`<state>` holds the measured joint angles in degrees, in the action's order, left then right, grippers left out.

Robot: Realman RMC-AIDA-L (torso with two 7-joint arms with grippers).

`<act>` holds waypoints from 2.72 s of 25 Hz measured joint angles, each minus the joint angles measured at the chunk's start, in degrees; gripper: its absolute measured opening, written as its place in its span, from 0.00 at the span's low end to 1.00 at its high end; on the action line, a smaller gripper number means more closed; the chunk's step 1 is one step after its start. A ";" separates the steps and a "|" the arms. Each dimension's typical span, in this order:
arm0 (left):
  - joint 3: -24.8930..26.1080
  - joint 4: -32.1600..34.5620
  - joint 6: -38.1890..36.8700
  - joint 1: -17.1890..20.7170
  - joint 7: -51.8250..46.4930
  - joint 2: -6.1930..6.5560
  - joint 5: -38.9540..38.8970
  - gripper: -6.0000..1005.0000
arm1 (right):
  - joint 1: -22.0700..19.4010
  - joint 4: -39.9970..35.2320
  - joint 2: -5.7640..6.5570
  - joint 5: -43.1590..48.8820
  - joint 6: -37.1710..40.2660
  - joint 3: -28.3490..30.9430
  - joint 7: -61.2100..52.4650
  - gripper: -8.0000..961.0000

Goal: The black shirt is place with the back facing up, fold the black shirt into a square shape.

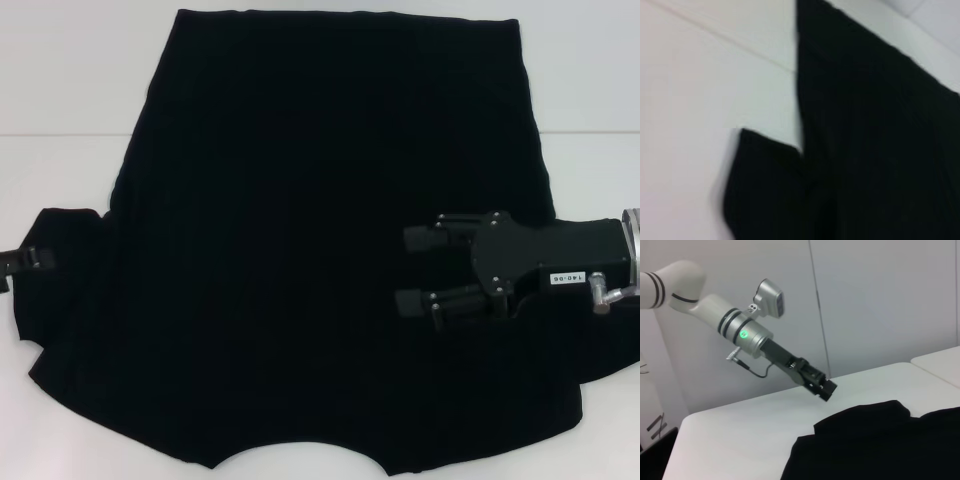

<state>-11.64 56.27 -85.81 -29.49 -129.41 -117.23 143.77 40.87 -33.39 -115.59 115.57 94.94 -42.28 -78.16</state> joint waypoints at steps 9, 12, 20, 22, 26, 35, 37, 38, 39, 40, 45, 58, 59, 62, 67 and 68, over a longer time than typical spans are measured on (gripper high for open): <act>-0.66 -3.57 4.77 -1.28 -3.10 0.41 5.58 0.94 | 0.25 -0.01 -0.07 0.00 -0.47 0.00 -0.09 0.95; -0.97 -5.32 6.49 -1.89 -3.20 0.58 6.63 0.94 | 0.32 0.00 -0.07 0.00 -0.47 0.00 -0.18 0.95; -2.14 -6.14 9.43 -2.43 -4.35 0.61 8.68 0.94 | 0.55 -0.01 -0.07 0.01 -0.47 0.00 -0.32 0.95; -2.15 -6.15 9.84 -2.46 -4.57 0.60 9.00 0.94 | 0.54 -0.01 -0.07 0.01 -0.47 0.02 -0.34 0.95; -2.21 -6.36 9.65 -2.54 -4.50 0.60 9.05 0.94 | 0.54 -0.01 -0.06 0.01 -0.46 0.14 -0.42 0.95; -5.63 -7.49 9.77 -3.39 -3.32 0.51 8.77 0.90 | 0.56 -0.01 -0.14 -0.27 -0.72 0.18 -0.42 0.95; -6.10 -7.63 12.25 -3.57 -3.14 0.51 8.73 0.87 | 0.57 -0.01 -0.14 -0.44 -0.73 0.18 -0.42 0.95; -6.14 -7.74 12.69 -3.57 -3.08 0.52 8.76 0.84 | 0.57 -0.01 -0.15 -0.55 -0.73 0.18 -0.41 0.95; -6.20 -7.89 13.26 -3.59 -2.99 0.55 8.83 0.81 | 0.57 -0.01 -0.15 -0.66 -0.73 0.18 -0.42 0.95; -6.28 -8.09 13.55 -3.61 -2.84 0.60 8.95 0.78 | 0.58 -0.01 -0.15 -0.73 -0.73 0.18 -0.41 0.95; -6.51 -8.21 13.90 -3.65 -2.43 0.68 9.09 0.55 | 0.61 -0.01 -0.23 -0.80 -0.73 0.18 -0.41 0.95; -6.55 -8.15 16.70 -3.66 -1.74 0.56 8.71 0.21 | 0.43 0.03 -0.33 -0.88 -0.72 1.20 -0.42 0.95; -6.55 -8.16 17.22 -3.71 -1.72 0.56 8.67 0.15 | 0.38 0.05 -0.44 -0.88 -0.72 1.44 -0.41 0.95; -6.55 -8.18 17.89 -4.03 -1.28 0.63 8.66 0.02 | 0.23 0.08 -0.92 -0.88 -0.72 2.15 -0.41 0.95; -6.55 -7.87 19.93 -4.51 -1.01 1.02 9.06 0.01 | 0.10 0.08 -1.63 -0.94 -0.75 2.75 -0.41 0.95; -6.54 -7.83 20.27 -4.65 -0.90 1.15 9.11 0.01 | 0.09 0.08 -1.71 -0.95 -0.79 2.82 -0.41 0.95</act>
<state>-18.18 48.44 -65.54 -34.13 -130.31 -116.07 152.88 40.97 -33.31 -117.30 114.62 94.16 -39.46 -78.57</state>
